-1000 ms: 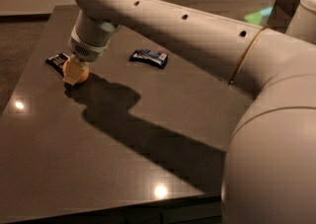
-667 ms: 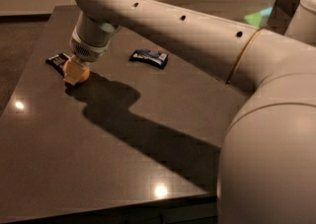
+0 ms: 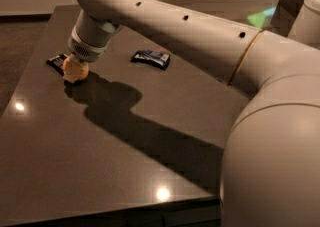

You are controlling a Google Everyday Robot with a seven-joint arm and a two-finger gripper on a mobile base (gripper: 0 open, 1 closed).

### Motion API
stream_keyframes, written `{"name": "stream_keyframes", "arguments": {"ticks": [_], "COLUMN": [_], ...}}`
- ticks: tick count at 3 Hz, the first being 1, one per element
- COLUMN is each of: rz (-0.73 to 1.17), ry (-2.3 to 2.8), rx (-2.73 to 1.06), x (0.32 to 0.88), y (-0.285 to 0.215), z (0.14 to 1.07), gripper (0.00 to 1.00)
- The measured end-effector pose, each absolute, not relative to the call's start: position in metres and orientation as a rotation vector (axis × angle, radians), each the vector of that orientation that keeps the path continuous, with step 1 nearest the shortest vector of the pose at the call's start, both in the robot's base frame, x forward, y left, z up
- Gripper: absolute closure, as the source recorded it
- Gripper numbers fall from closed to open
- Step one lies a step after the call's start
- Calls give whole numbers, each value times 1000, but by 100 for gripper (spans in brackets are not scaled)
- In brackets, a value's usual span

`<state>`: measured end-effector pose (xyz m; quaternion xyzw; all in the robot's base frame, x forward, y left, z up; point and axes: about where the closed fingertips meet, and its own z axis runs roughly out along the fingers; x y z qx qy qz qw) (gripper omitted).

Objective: Move orange near rxbar chocolate

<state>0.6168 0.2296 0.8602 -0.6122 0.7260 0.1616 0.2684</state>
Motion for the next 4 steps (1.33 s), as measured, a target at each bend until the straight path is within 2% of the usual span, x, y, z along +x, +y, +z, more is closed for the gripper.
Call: {"name": "stream_keyframes", "arguments": {"ticks": [1, 4], "rz": [449, 492], "ry": [1947, 1921], "rx": [-1656, -1696], "x": [614, 603], "y": [231, 223], "z": [862, 869], "gripper": [0, 0]}}
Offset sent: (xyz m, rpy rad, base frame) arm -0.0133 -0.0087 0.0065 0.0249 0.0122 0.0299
